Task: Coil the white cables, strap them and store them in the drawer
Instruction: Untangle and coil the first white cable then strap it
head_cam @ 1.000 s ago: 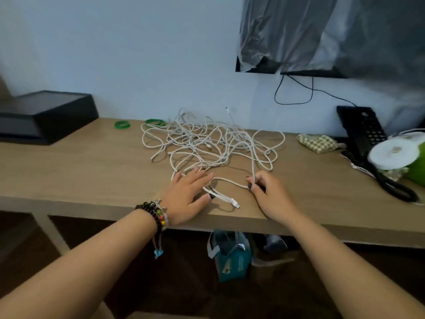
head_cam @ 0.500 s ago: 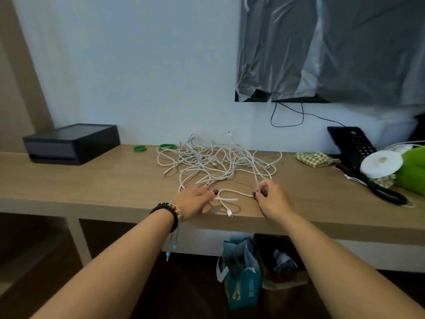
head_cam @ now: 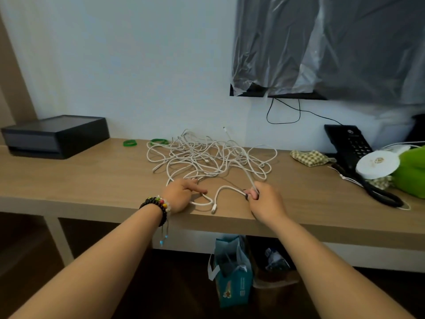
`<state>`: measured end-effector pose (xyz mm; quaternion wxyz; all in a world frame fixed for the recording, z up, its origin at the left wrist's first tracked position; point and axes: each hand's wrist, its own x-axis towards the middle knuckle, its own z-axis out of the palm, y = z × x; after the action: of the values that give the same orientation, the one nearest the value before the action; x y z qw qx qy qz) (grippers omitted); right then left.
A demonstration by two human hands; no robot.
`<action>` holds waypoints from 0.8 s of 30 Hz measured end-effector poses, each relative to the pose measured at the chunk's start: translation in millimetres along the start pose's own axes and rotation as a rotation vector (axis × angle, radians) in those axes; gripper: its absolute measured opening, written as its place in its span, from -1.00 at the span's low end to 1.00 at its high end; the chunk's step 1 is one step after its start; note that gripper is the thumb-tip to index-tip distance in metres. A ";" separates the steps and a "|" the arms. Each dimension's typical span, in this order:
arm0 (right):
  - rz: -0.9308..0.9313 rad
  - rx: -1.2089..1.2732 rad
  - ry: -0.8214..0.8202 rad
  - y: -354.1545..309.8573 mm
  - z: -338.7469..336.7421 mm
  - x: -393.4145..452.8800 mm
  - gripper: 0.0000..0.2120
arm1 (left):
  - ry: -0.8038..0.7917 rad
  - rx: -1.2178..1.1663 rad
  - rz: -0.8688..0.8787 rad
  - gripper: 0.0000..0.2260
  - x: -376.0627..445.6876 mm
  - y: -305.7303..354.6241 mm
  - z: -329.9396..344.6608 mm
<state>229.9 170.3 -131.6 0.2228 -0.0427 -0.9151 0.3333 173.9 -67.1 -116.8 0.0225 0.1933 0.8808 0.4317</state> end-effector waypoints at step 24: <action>0.306 0.965 0.045 -36.1 17.3 43.1 -0.60 | 0.118 0.264 0.193 -0.54 12.0 7.4 8.9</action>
<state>186.2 142.0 -104.3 0.1854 -0.0758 -0.6351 0.7460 167.0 -52.0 -115.2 -0.0963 0.2525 0.9070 0.3229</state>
